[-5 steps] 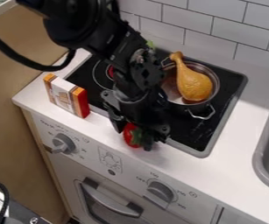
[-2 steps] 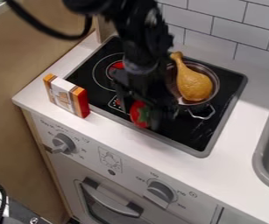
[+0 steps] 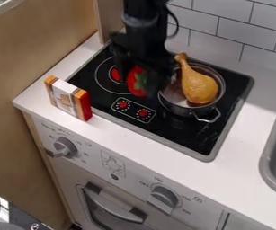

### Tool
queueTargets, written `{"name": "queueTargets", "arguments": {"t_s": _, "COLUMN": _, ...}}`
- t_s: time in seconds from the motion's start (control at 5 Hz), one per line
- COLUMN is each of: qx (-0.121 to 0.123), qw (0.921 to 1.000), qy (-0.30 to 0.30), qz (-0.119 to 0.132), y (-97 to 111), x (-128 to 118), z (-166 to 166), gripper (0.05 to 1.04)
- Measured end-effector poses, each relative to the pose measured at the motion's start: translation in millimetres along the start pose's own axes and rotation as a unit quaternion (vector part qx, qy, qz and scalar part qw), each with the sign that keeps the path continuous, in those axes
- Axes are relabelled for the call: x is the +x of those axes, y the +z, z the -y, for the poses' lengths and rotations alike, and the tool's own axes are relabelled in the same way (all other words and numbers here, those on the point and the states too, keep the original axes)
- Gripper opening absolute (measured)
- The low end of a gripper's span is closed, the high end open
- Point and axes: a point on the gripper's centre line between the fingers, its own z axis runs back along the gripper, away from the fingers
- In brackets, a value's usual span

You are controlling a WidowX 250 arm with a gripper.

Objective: Move the red berry to the left burner.

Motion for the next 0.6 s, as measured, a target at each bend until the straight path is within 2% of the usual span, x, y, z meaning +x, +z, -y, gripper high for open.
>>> {"name": "queueTargets", "arguments": {"t_s": 0.2, "qx": 0.003, "qw": 0.9997, "qy": -0.023, "qz": -0.006, "y": 5.5, "x": 13.5, "z": -23.4, "gripper": 0.778}}
{"name": "queueTargets", "arguments": {"t_s": 0.6, "qx": 0.004, "qw": 0.9988, "qy": -0.048, "qz": 0.011, "y": -14.4, "x": 41.6, "z": -60.2, "gripper": 0.778}}
